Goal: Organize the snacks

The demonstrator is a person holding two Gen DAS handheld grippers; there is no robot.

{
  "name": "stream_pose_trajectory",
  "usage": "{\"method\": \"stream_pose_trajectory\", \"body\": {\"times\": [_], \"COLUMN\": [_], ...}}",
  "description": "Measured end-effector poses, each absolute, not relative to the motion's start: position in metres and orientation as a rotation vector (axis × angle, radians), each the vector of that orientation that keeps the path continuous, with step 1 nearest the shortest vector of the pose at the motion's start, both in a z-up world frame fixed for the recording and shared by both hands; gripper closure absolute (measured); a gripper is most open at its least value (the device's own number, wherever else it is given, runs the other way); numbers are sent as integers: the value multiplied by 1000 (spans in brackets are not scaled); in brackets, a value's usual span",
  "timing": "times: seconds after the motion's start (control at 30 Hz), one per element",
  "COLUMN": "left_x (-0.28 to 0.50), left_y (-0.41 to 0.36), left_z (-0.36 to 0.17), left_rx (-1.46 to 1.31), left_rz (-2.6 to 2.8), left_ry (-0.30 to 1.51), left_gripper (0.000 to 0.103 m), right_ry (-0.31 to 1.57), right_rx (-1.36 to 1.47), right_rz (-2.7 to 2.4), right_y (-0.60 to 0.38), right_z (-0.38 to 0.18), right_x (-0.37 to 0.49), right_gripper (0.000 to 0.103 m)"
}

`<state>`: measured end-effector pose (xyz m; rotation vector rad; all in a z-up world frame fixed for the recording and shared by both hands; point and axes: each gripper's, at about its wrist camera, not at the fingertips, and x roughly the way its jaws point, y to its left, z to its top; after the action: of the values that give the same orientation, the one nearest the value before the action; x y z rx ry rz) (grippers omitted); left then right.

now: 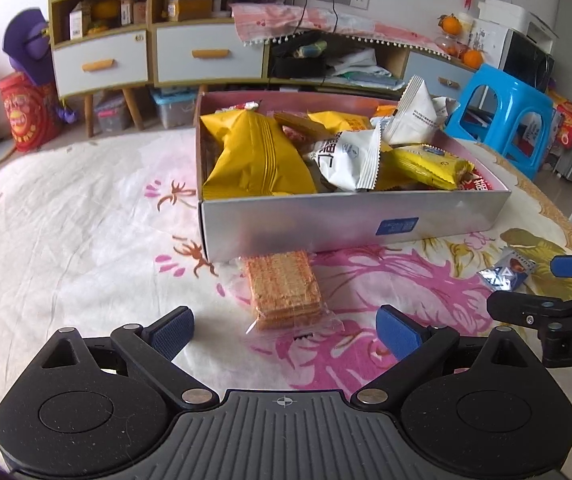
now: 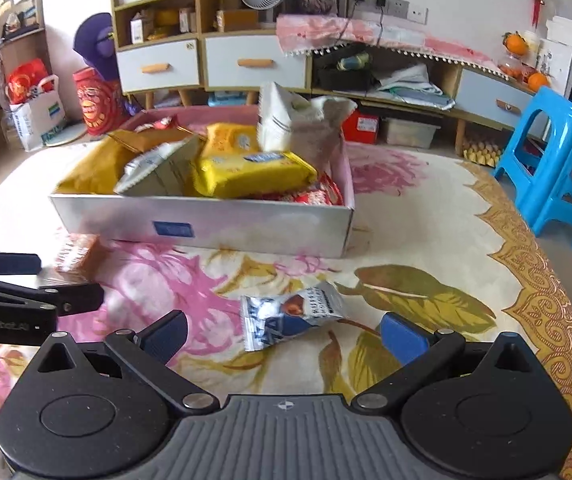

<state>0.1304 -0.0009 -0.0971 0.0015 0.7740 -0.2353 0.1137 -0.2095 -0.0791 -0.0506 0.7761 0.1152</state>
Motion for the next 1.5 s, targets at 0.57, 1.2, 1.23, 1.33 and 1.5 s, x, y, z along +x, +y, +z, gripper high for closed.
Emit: {"method": "stream_pose_trajectory", "body": {"times": [0.57, 1.2, 1.23, 1.33, 1.5], "left_x": [131, 126, 124, 121, 115], "left_y": [-7, 4, 4, 6, 9], "left_z": [-95, -92, -92, -91, -91], "left_rx": [25, -10, -10, -16, -18], "left_rz": [-245, -226, -220, -217, -231], "left_ry": [735, 746, 745, 742, 743], "left_gripper": [21, 58, 58, 59, 59], "right_ry": [818, 786, 783, 776, 771], "right_rx": [-13, -49, -52, -56, -72], "right_rz": [86, 161, 166, 182, 193], "right_y": [-217, -212, -212, -211, -208], "right_z": [-92, -86, -86, -84, -82], "right_x": [124, 121, 121, 119, 118], "right_gripper": [8, 43, 46, 62, 92]}}
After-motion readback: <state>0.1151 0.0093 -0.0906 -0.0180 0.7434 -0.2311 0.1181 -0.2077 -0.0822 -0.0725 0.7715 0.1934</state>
